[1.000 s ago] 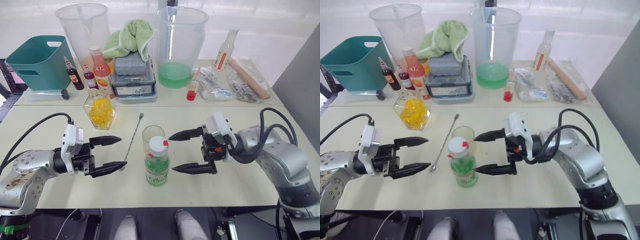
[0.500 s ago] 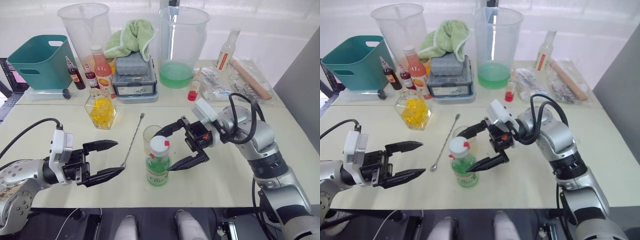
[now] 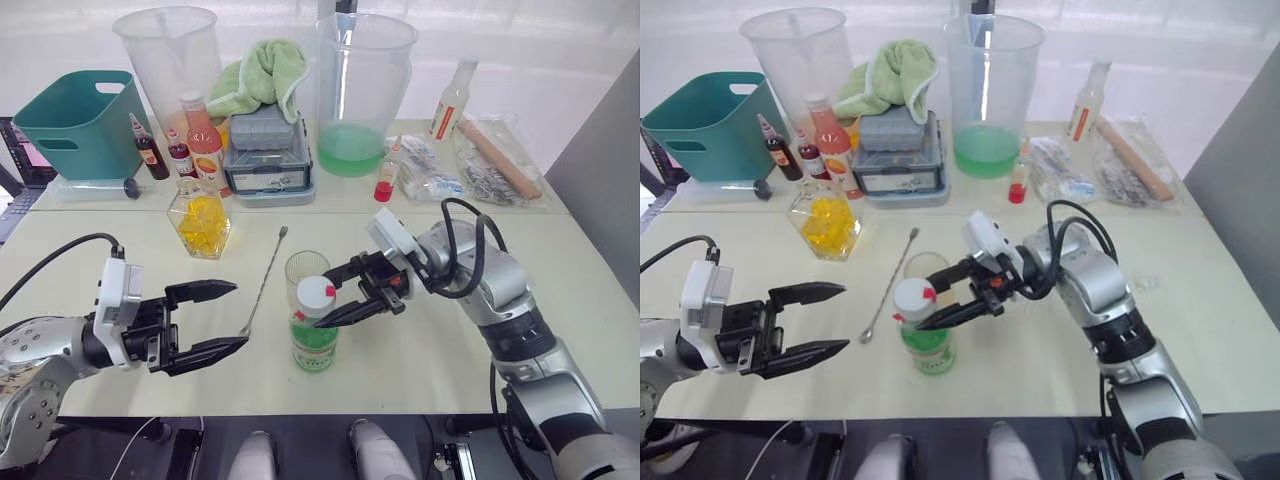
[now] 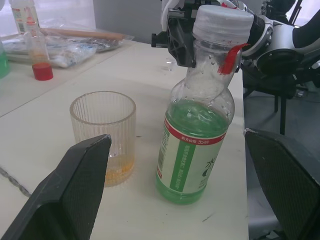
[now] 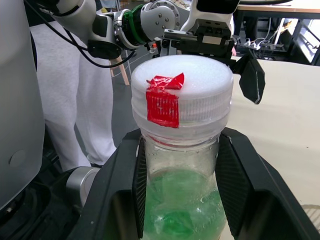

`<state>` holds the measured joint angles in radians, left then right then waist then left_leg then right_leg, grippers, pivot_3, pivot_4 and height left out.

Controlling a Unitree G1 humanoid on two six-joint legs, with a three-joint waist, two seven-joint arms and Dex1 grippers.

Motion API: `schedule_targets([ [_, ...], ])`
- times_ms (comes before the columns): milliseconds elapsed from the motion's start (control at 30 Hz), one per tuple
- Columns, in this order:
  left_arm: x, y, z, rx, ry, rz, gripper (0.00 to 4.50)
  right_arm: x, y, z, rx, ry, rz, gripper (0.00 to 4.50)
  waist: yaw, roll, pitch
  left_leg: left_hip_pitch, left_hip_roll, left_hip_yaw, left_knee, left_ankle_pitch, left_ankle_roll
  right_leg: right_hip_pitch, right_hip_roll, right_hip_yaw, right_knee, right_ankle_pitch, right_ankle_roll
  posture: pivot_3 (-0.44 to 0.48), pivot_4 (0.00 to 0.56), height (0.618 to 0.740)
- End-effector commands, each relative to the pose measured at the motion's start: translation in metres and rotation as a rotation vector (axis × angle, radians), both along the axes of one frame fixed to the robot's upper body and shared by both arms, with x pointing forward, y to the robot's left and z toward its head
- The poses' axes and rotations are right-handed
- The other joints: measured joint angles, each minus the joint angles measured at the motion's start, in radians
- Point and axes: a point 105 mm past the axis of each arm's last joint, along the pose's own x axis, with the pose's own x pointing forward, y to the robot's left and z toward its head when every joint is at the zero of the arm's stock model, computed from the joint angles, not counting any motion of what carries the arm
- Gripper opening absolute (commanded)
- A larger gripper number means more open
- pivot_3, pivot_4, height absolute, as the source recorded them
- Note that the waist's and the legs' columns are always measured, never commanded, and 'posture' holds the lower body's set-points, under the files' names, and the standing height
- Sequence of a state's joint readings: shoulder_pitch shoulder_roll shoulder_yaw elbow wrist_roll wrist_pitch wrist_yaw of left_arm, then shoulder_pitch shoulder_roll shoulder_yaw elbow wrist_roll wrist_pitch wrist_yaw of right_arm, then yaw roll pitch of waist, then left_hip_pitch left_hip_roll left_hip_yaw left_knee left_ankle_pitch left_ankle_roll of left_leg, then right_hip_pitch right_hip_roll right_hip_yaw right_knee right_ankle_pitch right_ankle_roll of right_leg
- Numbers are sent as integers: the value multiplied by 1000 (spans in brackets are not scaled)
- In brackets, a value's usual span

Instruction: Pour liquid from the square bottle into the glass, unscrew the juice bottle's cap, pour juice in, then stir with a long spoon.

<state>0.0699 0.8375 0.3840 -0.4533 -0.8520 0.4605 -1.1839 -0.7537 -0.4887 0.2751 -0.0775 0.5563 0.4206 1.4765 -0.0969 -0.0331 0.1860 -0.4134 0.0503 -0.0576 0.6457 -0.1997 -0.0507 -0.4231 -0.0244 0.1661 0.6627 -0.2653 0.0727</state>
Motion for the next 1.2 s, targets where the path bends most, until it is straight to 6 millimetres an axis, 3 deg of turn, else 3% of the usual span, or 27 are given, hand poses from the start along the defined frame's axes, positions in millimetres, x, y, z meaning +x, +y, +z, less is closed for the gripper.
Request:
schedule_targets([
  [33,2,-4,3,9,-29,-23,4500,-1,-6,1,2,-43,-60,1409,1,0,0,0,0,0,0,0,0,0,0,0,0,0,0,0,150,728],
  [433,14,-3,5,12,-17,-73,4500,-8,-8,26,133,57,-448,1409,1,0,0,-1,0,0,0,0,0,-1,0,0,0,0,0,0,150,728],
  [700,22,-8,6,23,-10,-131,4500,-18,2,31,194,109,-554,1409,0,0,0,-1,0,0,0,0,0,-1,0,0,0,0,0,0,150,728],
  [800,23,-6,7,31,-9,-134,4500,-18,3,27,187,118,-566,1408,0,0,0,-2,0,0,0,0,0,-1,0,0,0,0,0,0,150,728],
  [933,23,-6,4,57,-2,-141,4500,-16,2,4,130,79,-572,1408,1,0,0,-2,0,0,0,0,0,-1,0,0,-1,0,0,0,150,728],
  [1133,21,-5,3,68,0,-143,4500,-18,1,-5,156,106,-553,1408,-2,-1,0,0,0,0,0,0,0,0,0,0,-1,-1,0,0,150,728],
  [1200,20,-6,5,64,-13,-149,4500,-19,-1,-5,155,105,-542,2446,-1,-1,0,0,0,0,0,0,0,0,0,0,0,-1,0,0,150,728],
])
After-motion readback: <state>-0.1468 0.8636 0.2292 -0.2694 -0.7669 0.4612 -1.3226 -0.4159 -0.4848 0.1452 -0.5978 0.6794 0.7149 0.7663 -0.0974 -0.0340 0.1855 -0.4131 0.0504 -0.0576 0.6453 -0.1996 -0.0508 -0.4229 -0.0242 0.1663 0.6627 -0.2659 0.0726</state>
